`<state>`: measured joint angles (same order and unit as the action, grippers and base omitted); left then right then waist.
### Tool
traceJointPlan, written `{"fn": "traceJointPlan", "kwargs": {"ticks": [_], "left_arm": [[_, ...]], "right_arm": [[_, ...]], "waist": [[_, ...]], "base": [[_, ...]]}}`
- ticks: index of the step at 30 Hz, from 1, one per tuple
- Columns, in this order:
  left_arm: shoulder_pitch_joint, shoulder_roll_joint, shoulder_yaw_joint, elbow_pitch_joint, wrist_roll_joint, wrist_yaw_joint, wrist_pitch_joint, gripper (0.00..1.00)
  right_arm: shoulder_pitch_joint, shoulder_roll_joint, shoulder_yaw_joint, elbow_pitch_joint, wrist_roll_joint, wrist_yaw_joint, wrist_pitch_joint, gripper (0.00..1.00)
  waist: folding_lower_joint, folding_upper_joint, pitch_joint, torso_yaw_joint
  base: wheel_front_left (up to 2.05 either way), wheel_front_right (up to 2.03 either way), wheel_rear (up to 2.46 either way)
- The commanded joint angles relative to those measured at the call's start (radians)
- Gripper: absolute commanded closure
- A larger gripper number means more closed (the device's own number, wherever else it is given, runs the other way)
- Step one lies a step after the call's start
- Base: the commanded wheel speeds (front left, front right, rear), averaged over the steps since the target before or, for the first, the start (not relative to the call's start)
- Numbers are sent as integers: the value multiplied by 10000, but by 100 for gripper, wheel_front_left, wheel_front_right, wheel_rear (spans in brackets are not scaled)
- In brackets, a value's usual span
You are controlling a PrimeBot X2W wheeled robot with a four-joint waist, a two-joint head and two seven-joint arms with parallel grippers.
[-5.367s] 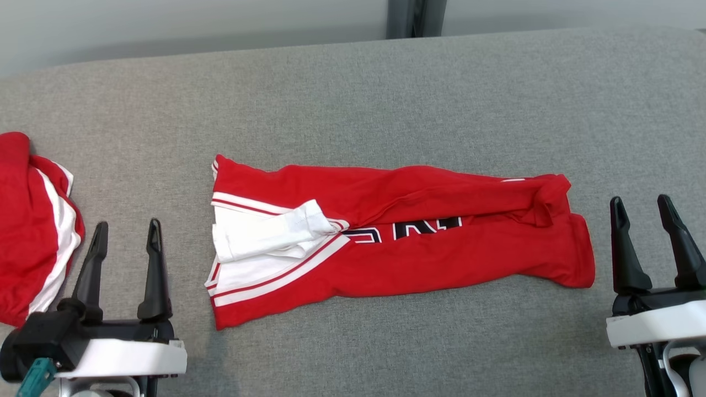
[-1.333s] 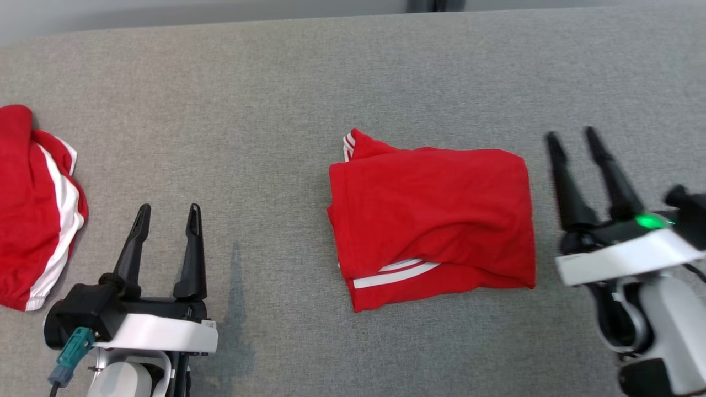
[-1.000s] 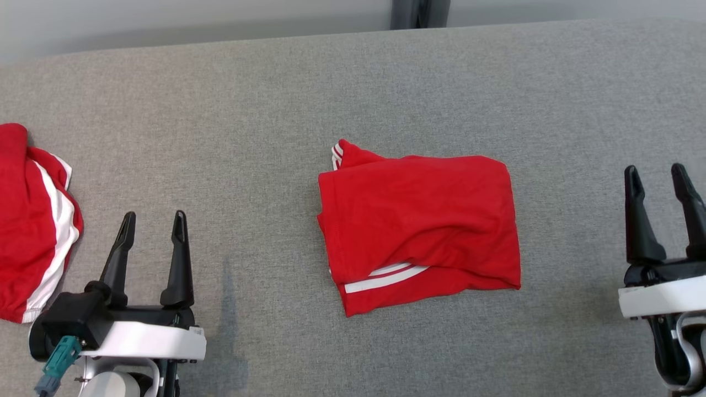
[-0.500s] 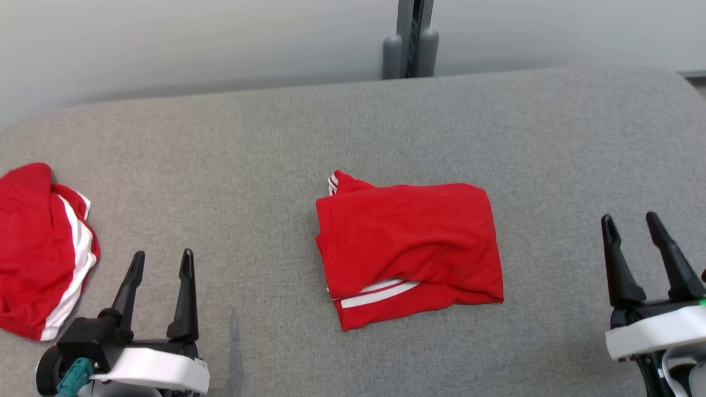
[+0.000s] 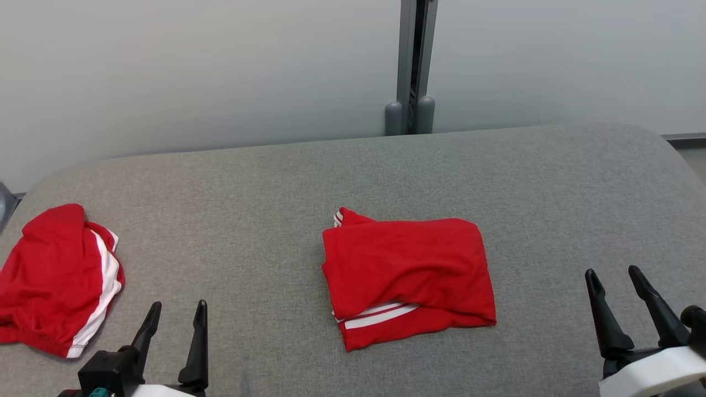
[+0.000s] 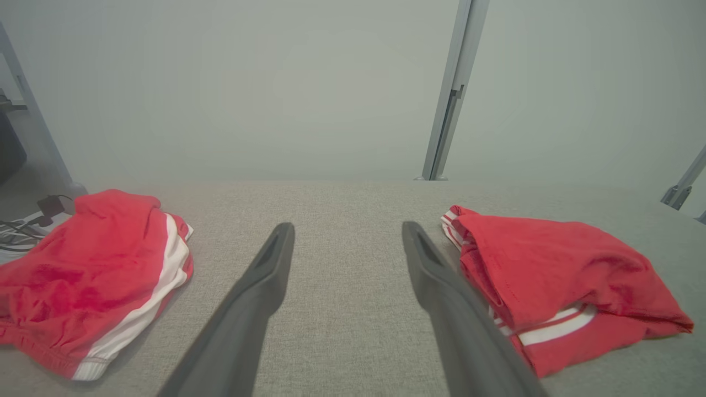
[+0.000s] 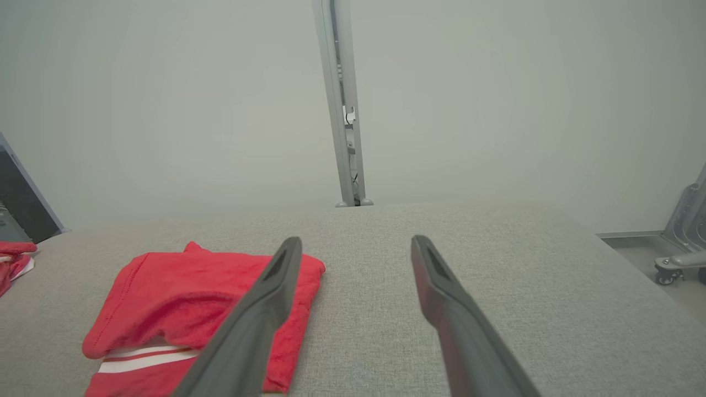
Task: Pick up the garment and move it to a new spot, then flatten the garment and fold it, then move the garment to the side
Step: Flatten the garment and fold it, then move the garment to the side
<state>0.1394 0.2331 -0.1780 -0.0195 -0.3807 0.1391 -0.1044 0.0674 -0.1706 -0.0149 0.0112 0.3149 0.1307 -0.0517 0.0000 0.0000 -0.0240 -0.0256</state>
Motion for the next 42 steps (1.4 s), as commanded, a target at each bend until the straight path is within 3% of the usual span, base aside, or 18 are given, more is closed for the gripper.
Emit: {"fn": "traceJointPlan", "kwargs": {"ticks": [1,19,42], "left_arm": [[87,69,8,-43,-77,51,27,0],[232,195,164,-223,-185,287,67,0],[-70,394,196,-442,-130,397,-157,0]], "right_arm": [[149,-14,-49,-93,-49,1,95,0],[576,243,-271,-817,-373,1,588,0],[469,384,-446,-785,-265,1,598,0]], "waist": [[0,0,-80,38],[0,0,-326,74],[0,0,-194,285]], "base": [[0,0,0],[0,0,0],[0,0,0]]}}
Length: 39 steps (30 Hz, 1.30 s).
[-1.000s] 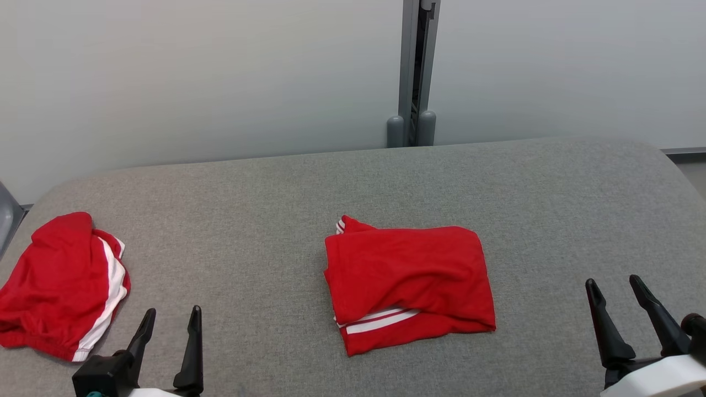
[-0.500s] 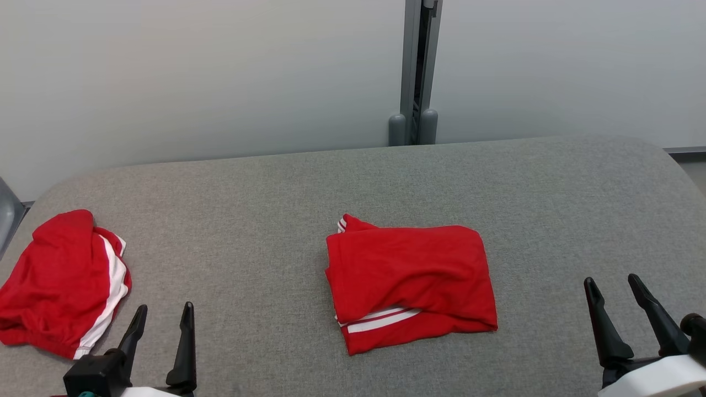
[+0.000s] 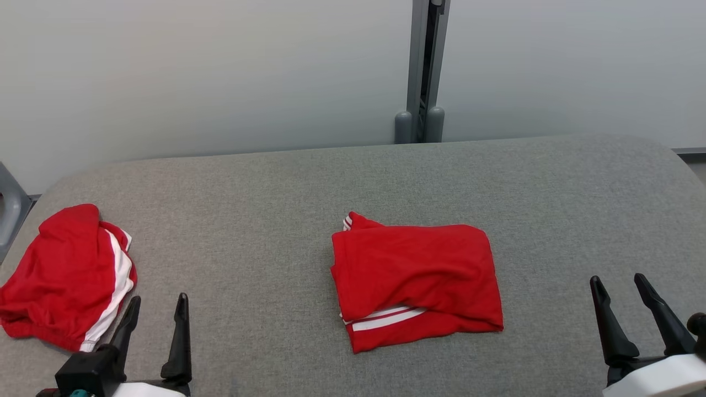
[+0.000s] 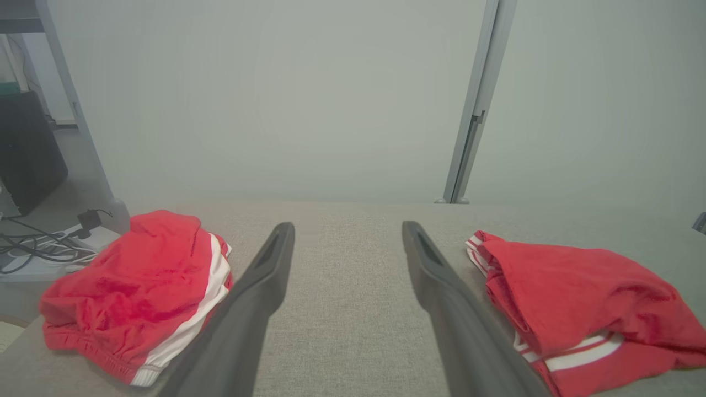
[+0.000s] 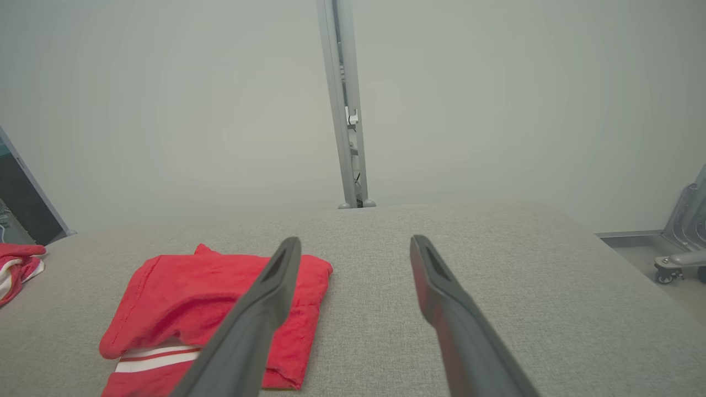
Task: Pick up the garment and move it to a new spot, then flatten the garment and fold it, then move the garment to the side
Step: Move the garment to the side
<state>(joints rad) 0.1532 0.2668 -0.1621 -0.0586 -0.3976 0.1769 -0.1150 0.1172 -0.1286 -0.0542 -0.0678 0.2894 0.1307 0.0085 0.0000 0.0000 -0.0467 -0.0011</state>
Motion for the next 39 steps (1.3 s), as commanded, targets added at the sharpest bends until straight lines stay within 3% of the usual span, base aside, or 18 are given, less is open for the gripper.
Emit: {"fn": "traceJointPlan", "kwargs": {"ticks": [1,12,20,29,30,32,39], "left_arm": [[-283,67,65,-94,36,9,-117,0],[-1207,170,-100,-304,141,-270,-252,0],[-2160,-43,-302,-84,87,-502,-594,0],[-2751,-205,-317,404,-34,-627,-979,0],[-2781,-211,-301,452,-48,-635,-1011,0],[-2856,-185,-262,527,-55,-645,-1057,0],[-2967,-43,-170,599,-53,-649,-1131,0]], "right_arm": [[-89,-44,-63,28,20,1,24,0],[-1218,-567,428,1521,412,1,100,0],[-2747,-799,1218,3767,873,1,-113,0],[-4017,-952,1954,5784,1576,1,396,0],[-4085,-944,2069,5898,1683,-1,493,42],[-4187,-1000,2246,5952,1819,1,558,100],[-4492,-1440,2710,5435,1758,-2,141,100]], "waist": [[0,0,71,80],[0,0,1068,981],[0,0,2224,1776],[0,0,2927,1930],[0,0,2965,1901],[0,0,3011,1806],[0,0,3026,1146]], "base": [[0,0,0],[0,0,0],[0,0,0],[0,0,0],[0,0,0],[0,0,0],[0,0,0]]}}
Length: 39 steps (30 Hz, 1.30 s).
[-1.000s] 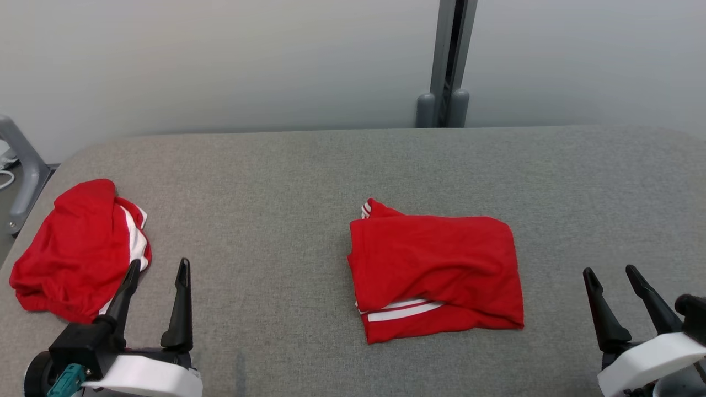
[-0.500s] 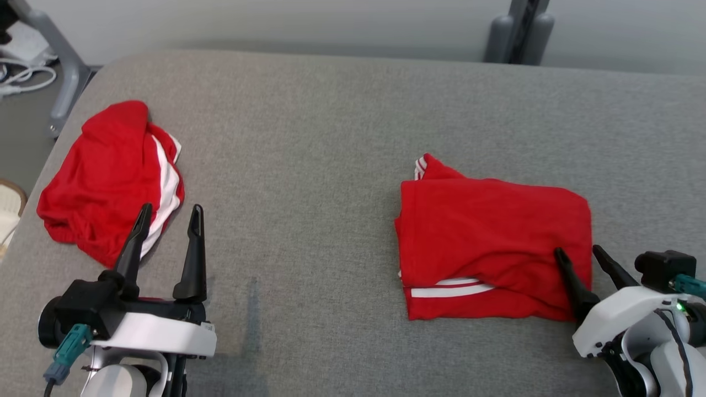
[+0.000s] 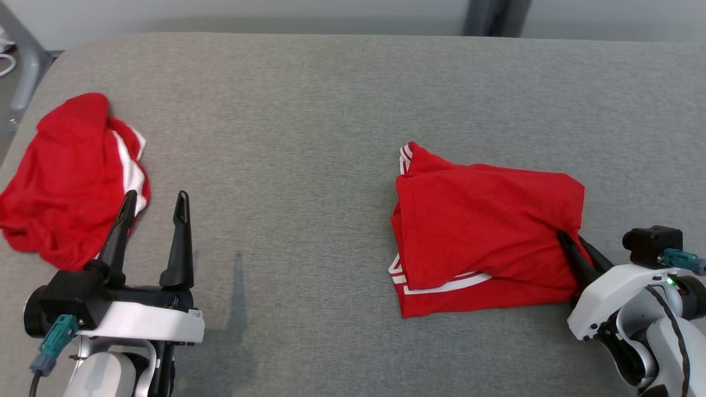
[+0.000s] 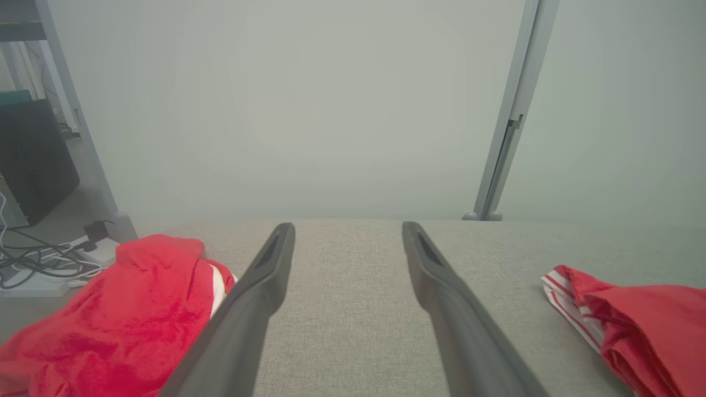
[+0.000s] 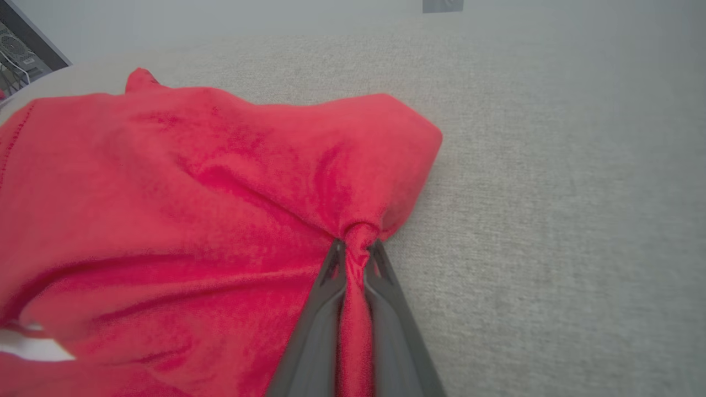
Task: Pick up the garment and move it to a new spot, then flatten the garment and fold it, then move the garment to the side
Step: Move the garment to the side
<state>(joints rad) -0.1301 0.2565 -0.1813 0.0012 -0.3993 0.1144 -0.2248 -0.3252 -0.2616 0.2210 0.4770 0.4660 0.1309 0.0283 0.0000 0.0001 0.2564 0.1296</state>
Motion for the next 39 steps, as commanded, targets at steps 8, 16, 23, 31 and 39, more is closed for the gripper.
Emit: {"fn": "traceJointPlan", "kwargs": {"ticks": [8,16,23,31,39], "left_arm": [[-182,293,171,-324,-13,101,22,0],[-271,454,73,-556,55,69,209,0],[-565,624,-45,-812,156,33,474,0],[-1020,1002,-105,-1237,310,-70,838,0],[-1539,1207,-295,-1685,513,-165,1084,0]], "right_arm": [[91,-557,181,-657,-240,-4,-168,100],[354,-817,-134,-889,-331,-3,-372,100],[-391,-923,26,-620,-310,-3,-822,100],[-2640,-1360,-40,717,-17,-4,-1571,100],[-4390,-2367,-680,3026,122,-3,-2311,100]], "waist": [[0,-1,222,-1514],[0,-1,349,-2817],[0,-1,748,-3408],[0,-1,1545,-3734],[0,-1,2350,-3505]], "base": [[0,0,0],[0,0,0],[0,0,0],[0,0,0],[0,0,0]]}}
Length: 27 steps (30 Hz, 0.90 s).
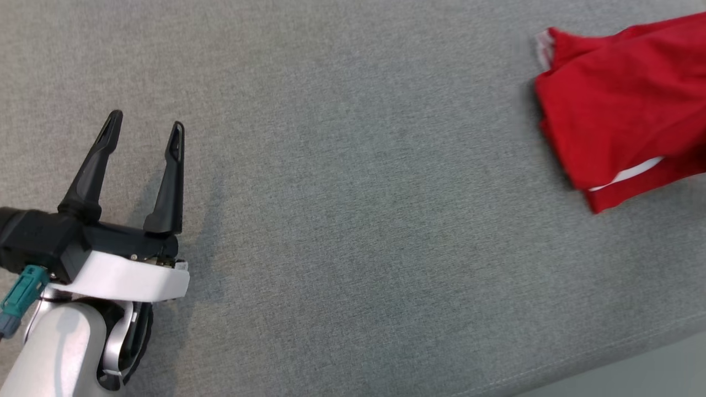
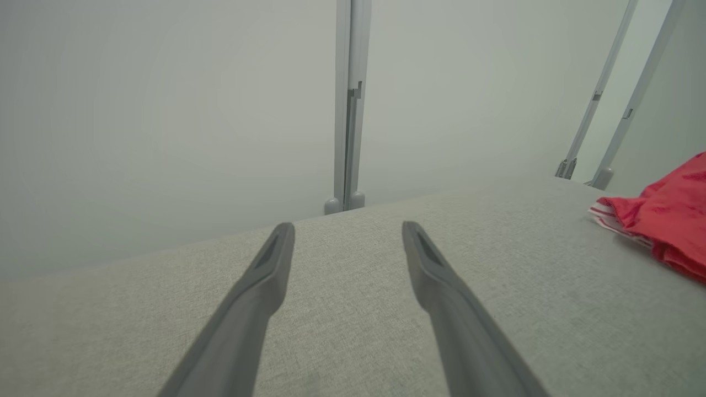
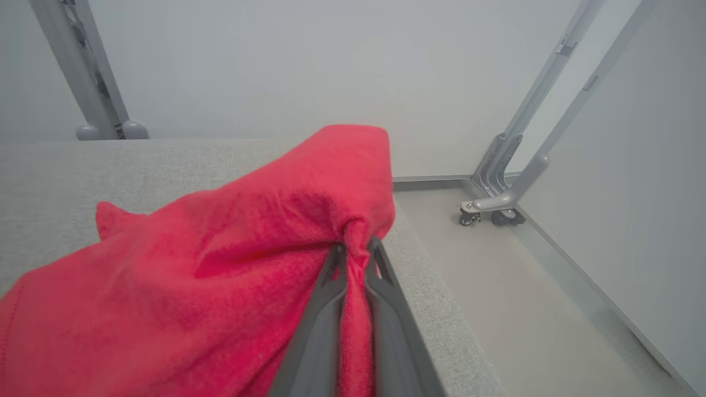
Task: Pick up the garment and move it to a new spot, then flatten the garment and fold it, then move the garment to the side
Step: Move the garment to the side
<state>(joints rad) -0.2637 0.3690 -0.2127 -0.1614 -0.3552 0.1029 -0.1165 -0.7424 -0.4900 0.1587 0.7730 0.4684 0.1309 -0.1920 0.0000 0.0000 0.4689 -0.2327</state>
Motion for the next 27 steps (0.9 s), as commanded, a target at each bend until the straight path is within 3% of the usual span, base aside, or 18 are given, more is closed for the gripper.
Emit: {"fn": "traceJointPlan", "kwargs": {"ticks": [1,5,6,7,8,14,22,27], "left_arm": [[-265,111,-1,-117,96,-68,35,0],[-419,214,-46,-259,155,-83,151,0],[-453,214,-74,-272,162,-102,175,0],[-497,226,-99,-277,176,-125,176,0],[-546,239,-115,-277,186,-127,197,0],[-551,116,-197,-72,124,-81,51,0],[-83,-103,-124,326,-120,105,-287,0],[476,-288,26,642,-462,232,-532,0]], "right_arm": [[-407,-223,-124,262,21,-3,-205,100],[-1115,-445,-347,1076,-304,-3,-493,100],[-1266,-447,-402,1262,-414,-3,-553,64],[-1402,-427,-450,1453,-490,-3,-597,18],[-1535,-416,-502,1616,-615,-3,-639,0],[-1751,-216,-886,1960,-1035,-3,-754,0],[-551,329,-1699,-31,-1400,-3,-742,0],[903,1003,-2201,-1807,-1594,-3,-744,0]], "waist": [[0,0,344,150],[0,0,689,215],[0,0,733,248],[0,0,771,290],[0,0,800,328],[0,0,562,471],[0,0,-374,603],[0,0,-1238,797]], "base": [[0,0,0],[0,0,0],[0,0,0],[0,0,0],[0,0,0],[0,0,0],[0,0,0],[0,0,0]]}}
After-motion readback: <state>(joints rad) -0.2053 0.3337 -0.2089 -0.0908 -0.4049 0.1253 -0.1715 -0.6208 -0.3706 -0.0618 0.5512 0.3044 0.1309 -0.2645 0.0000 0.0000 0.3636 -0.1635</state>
